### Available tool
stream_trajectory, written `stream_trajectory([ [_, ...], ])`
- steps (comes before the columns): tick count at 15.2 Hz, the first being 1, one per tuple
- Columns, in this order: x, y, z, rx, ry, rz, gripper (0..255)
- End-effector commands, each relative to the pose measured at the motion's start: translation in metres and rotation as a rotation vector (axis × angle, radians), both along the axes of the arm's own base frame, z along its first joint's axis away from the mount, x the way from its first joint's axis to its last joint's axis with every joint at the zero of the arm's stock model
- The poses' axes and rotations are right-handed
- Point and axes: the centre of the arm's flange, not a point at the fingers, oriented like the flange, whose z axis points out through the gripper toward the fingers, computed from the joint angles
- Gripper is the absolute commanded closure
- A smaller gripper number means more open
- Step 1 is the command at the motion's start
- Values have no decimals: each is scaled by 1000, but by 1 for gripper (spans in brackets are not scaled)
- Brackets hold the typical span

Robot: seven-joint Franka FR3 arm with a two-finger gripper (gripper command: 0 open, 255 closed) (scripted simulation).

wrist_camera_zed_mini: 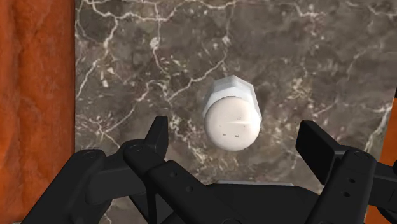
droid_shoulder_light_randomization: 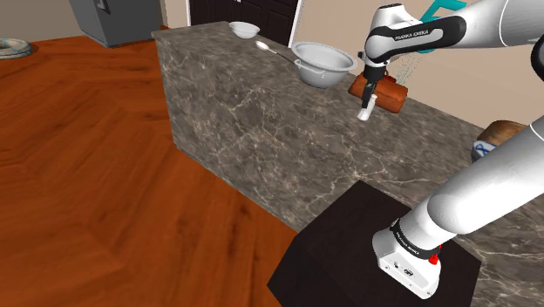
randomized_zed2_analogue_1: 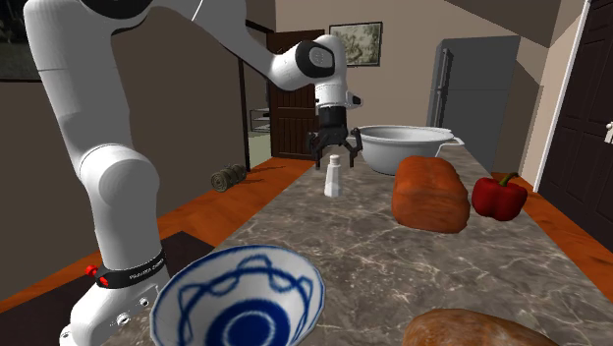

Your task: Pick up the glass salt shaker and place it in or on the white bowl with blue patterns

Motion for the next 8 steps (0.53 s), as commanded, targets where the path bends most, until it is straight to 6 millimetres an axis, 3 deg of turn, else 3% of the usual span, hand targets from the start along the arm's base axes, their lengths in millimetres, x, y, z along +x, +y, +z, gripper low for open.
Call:
stream_trajectory([
  [1,-1,-1,-5,0,0,0,0],
  [7,-1,-1,-5,0,0,0,0],
  [8,-1,-1,-5,0,0,0,255],
])
